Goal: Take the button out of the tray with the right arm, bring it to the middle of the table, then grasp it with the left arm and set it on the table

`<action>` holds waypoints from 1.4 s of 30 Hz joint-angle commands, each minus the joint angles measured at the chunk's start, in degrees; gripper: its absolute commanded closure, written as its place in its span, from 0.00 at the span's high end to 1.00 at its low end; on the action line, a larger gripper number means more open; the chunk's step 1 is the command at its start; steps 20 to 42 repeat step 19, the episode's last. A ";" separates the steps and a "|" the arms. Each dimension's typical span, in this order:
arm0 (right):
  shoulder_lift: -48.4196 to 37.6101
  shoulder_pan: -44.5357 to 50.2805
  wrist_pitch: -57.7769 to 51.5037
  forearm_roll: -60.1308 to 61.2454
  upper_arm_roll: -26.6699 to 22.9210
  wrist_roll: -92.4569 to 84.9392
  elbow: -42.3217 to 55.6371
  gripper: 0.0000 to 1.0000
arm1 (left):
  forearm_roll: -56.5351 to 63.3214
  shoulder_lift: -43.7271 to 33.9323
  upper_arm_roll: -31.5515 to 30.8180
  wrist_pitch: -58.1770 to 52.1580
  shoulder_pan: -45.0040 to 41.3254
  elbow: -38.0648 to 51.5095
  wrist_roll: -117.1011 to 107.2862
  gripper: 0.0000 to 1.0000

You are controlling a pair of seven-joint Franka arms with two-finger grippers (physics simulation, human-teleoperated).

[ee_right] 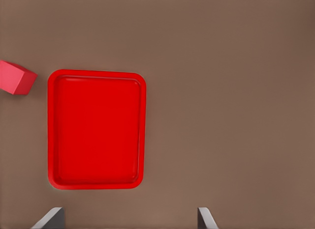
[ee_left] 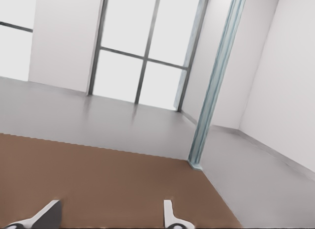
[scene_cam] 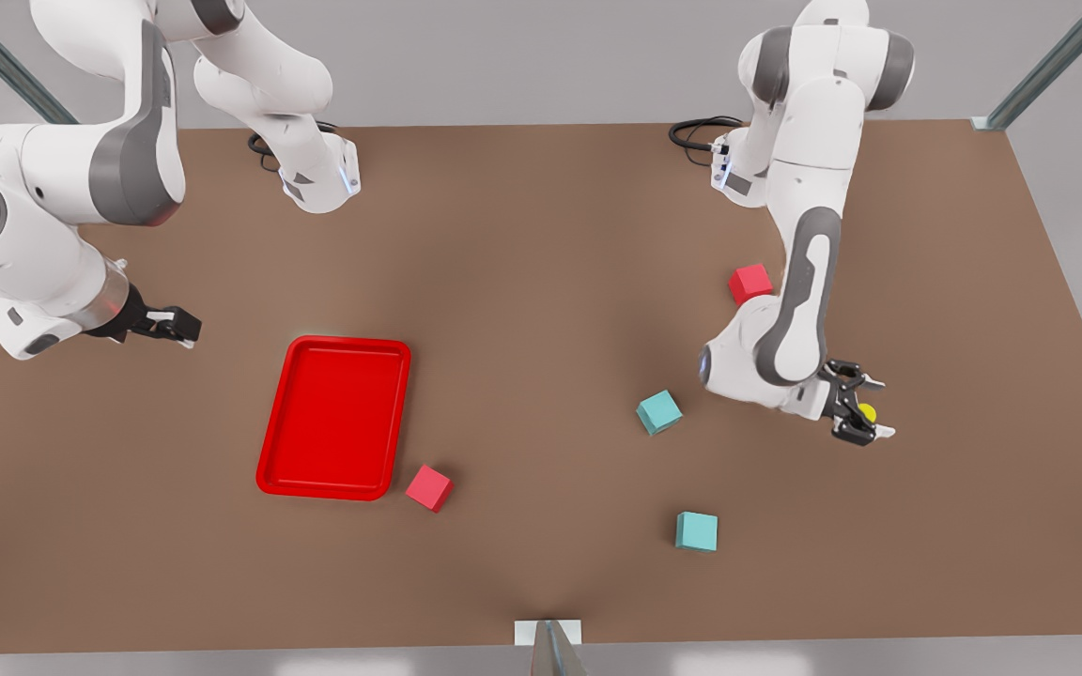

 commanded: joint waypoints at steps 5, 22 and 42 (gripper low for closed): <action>-0.01 -0.09 0.40 0.02 -0.07 -3.33 0.01 1.00 | -75.78 -4.22 0.16 -38.83 3.64 30.42 146.29 1.00; -0.01 -0.35 0.57 3.27 -0.08 -3.33 0.01 1.00 | -57.66 -26.37 -8.81 -32.27 11.64 22.63 165.10 1.00; -0.01 -0.35 0.57 3.27 -0.08 -3.33 0.01 1.00 | -57.66 -26.37 -8.81 -32.27 11.64 22.63 165.10 1.00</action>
